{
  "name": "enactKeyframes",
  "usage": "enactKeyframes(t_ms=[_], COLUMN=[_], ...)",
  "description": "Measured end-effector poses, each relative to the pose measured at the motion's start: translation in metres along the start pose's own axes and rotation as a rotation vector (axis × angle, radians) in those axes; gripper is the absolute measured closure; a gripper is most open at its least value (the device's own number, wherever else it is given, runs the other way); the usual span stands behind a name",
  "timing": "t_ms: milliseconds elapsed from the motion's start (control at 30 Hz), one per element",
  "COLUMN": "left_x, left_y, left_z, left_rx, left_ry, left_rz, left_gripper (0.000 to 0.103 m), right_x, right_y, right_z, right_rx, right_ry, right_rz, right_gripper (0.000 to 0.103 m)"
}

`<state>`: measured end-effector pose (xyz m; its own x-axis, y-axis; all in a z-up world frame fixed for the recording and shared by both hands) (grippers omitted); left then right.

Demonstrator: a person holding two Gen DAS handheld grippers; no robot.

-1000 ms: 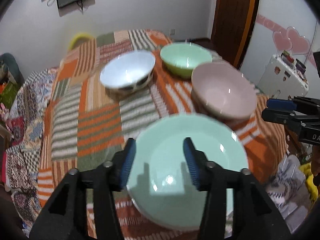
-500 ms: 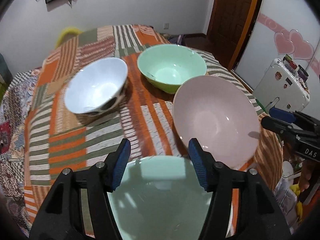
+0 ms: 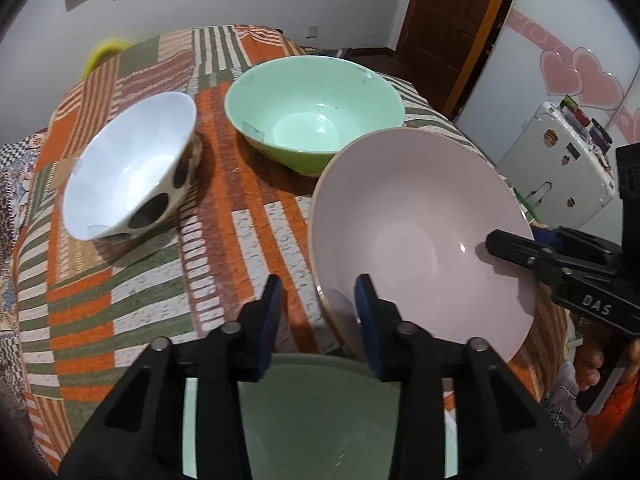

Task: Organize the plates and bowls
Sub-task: 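Move both grippers to the large pink bowl and close them on its rim, then lift the pink bowl with both grippers and carry it over the plate stack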

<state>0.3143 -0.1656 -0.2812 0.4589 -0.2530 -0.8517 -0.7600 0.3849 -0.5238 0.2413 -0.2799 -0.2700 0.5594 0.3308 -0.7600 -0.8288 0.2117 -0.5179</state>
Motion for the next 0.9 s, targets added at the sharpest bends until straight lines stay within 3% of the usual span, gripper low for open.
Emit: enactKeyframes(t_ms=[133,200,433,900], left_x=[0.003,0.002,-0.007,-0.079], left_y=[-0.003,-0.003,-0.004,-0.002], left_z=[-0.007,-0.009,-0.010,-0.005], left_rx=[0.013,0.017,0.004,-0.007], left_ry=[0.032,0.023,0.036,-0.008], left_rz=[-0.007,-0.014,-0.026,-0.142], left_gripper=[0.086,0.086,0.086,0.086], right_x=[0.005,0.006,0.001,-0.045], right_y=[-0.001,-0.001,-0.004,-0.013], right_z=[0.003,0.007,0.009,0.045], right_rx=[0.013,0.006,0.013,-0.047], right_ry=[-0.034,-0.039,-0.026,-0.052], right_rz=[0.012,0.018,0.012,-0.066], right_gripper=[0.083,0.087,0.087,0.087])
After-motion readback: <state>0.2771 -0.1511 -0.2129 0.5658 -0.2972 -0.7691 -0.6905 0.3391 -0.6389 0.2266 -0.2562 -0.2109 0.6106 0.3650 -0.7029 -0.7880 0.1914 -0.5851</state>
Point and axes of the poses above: each gripper's, at about its wrist camera, not at the fingertips, and x roughly the way its jaws point, z to its left, y to its underside, the point moved 9 cm from there along x, roughly the way its jaws point, and after that the axes turned 10 degrees about x, right-handed, at the moved point
